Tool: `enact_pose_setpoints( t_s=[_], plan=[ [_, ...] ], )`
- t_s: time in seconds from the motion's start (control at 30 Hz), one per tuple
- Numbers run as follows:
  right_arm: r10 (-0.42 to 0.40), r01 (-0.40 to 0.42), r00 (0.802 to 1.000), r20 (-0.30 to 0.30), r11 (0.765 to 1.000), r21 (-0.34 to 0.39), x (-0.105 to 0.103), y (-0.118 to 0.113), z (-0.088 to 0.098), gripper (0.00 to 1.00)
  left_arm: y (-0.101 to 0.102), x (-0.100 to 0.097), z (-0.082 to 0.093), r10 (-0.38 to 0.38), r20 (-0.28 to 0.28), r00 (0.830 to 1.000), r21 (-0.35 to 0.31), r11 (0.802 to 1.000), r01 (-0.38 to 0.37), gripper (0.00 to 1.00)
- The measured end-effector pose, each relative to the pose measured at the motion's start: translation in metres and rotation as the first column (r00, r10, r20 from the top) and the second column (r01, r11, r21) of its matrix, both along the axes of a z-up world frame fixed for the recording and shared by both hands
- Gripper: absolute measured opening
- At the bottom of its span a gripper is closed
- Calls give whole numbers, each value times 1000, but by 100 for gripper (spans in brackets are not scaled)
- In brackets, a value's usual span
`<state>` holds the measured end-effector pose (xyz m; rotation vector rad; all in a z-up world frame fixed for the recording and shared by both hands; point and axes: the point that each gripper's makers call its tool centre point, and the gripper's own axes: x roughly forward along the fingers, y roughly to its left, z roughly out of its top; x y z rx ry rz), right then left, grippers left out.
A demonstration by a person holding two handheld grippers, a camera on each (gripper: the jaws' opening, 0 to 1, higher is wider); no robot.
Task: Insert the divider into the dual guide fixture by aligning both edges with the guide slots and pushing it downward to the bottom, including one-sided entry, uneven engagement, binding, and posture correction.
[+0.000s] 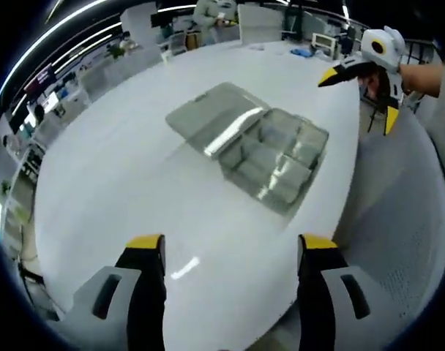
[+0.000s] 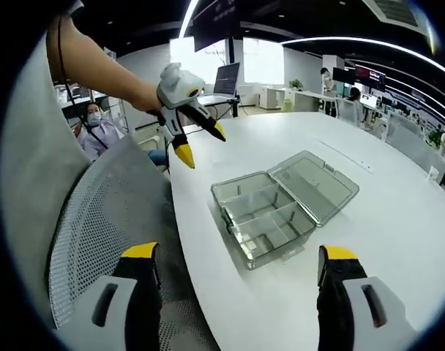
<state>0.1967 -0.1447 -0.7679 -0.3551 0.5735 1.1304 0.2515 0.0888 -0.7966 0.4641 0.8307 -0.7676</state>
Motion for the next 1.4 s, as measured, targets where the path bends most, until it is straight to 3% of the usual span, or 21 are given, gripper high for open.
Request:
enact_pose_setpoints(
  t_s=[0.27, 0.67, 1.23, 1.4],
  plan=[
    [20, -20, 1000, -6, 1000, -16, -5, 1, -5, 88, 16, 6, -10, -49, -12, 999, 53, 997, 50, 69],
    [25, -25, 1000, -11, 999, -27, -8, 2, -7, 88, 18, 17, -24, -131, -33, 991, 91, 987, 133, 65],
    [34, -35, 999, -19, 998, -47, -5, 3, -9, 88, 37, 27, -51, -243, -115, 963, 197, 945, 262, 54],
    [40, -42, 999, -23, 998, -54, -4, 4, -10, 87, 37, 32, -54, -250, -119, 961, 204, 941, 270, 51]
  ],
)
